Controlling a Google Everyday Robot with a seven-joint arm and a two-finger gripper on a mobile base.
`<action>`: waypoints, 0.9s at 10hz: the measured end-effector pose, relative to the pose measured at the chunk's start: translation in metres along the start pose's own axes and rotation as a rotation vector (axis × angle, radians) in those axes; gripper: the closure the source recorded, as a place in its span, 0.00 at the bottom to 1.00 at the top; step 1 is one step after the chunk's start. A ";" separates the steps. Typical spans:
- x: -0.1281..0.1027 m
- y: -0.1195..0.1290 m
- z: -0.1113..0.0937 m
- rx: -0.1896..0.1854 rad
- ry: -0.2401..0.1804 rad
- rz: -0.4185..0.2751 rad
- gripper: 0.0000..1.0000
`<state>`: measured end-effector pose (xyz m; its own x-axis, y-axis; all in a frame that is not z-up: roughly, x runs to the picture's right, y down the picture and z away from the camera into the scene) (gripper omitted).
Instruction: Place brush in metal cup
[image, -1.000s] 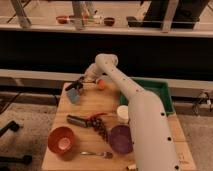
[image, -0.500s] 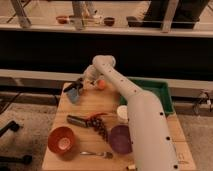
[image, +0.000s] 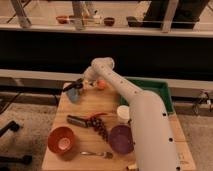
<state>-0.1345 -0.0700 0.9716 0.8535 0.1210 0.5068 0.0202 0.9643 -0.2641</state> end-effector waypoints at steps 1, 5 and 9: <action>0.000 0.000 0.000 0.019 0.000 0.015 1.00; -0.002 -0.001 -0.006 0.026 -0.004 0.012 1.00; -0.003 0.003 -0.007 0.034 0.001 0.022 1.00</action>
<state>-0.1334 -0.0689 0.9641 0.8543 0.1419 0.5000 -0.0160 0.9688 -0.2475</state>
